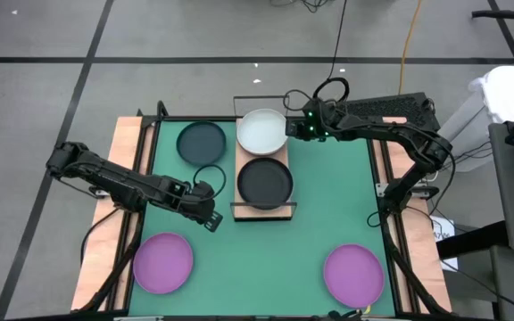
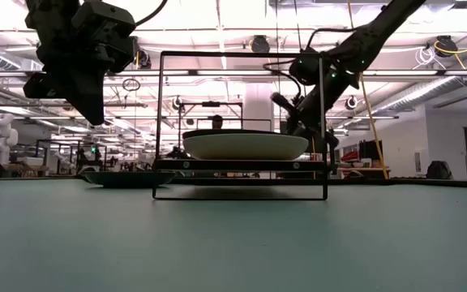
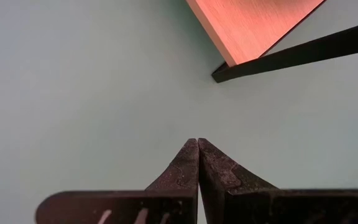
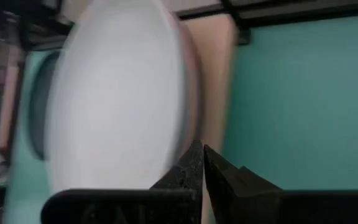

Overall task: Place and stack plates onto a shelf
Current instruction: Stack the left purple plate on top of the black plate on the shelf

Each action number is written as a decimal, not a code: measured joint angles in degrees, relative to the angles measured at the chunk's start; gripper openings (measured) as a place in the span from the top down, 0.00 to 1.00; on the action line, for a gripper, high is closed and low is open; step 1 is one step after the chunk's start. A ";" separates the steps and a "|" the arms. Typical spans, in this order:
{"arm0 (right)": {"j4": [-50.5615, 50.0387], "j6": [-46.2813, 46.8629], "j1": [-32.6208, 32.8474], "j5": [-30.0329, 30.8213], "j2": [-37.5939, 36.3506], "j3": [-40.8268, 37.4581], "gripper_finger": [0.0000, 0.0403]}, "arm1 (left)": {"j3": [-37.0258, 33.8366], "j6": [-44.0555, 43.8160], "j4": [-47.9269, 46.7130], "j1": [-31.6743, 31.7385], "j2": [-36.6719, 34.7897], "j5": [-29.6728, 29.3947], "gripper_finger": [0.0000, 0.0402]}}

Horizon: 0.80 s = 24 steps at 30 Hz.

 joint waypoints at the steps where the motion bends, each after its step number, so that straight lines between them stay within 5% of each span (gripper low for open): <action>1: 0.97 0.39 0.02 -0.20 -0.28 0.00 1.00 | 0.00 -0.16 0.02 0.00 -0.01 0.00 1.00; 24: 5.17 1.21 1.20 1.78 -0.83 -0.02 1.00 | 0.00 1.31 -0.30 0.81 -0.02 -0.21 1.00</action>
